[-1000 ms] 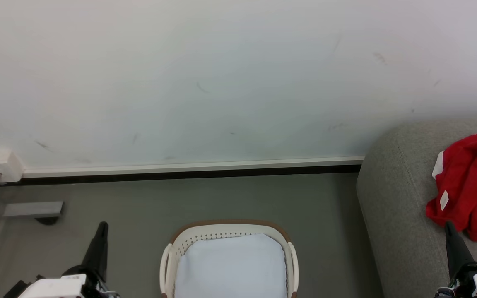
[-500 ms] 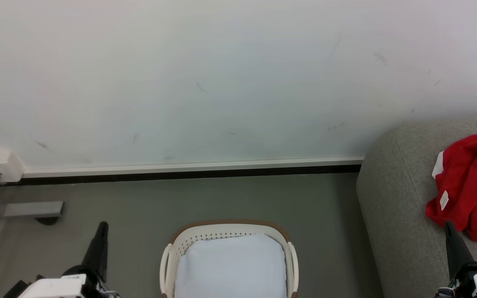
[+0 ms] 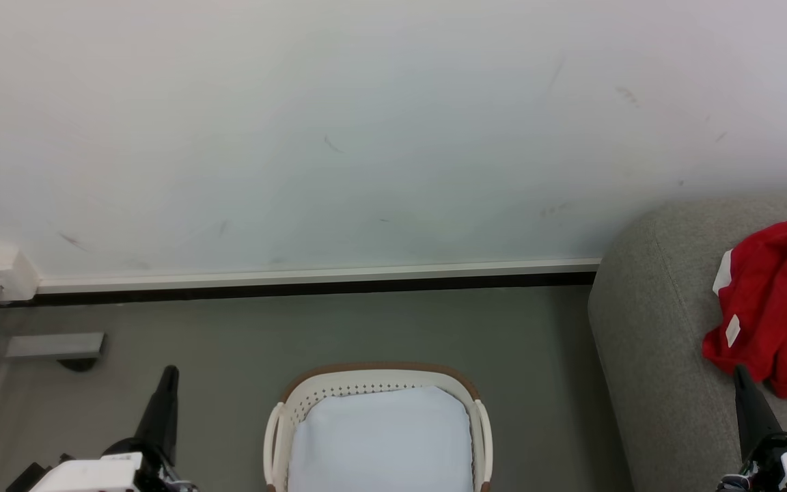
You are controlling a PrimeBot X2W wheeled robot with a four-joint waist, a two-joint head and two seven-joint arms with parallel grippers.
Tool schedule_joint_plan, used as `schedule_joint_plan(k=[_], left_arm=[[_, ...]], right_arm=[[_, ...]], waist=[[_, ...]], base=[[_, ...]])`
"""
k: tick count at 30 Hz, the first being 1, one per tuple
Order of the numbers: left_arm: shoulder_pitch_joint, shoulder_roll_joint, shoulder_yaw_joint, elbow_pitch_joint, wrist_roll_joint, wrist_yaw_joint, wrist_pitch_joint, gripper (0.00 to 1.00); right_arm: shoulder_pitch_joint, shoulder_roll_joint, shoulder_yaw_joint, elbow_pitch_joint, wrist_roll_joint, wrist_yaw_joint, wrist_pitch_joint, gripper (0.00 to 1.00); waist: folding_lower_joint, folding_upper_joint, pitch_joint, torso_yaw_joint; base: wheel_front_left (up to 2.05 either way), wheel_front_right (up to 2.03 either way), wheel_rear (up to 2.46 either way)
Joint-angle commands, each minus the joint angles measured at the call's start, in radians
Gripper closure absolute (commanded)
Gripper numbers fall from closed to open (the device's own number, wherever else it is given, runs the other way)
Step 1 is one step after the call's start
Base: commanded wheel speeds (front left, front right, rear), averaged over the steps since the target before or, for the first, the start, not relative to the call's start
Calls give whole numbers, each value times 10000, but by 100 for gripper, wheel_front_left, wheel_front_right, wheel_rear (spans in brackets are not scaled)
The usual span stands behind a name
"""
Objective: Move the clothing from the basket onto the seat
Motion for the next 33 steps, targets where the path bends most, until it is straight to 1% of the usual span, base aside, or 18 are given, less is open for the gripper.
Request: schedule_joint_plan(k=[1, 33], left_arm=[[-73, 23, 5, -34, -143, -37, 41, 100], [-72, 23, 0, -34, -144, -37, 40, 100]], right_arm=[[-114, 4, -44, -47, -6, -21, 33, 100], [-114, 6, -50, -47, -16, -21, 36, 100]], waist=[[0, 0, 0, 0], [0, 0, 0, 0]], base=[[0, 0, 0], [0, 0, 0]])
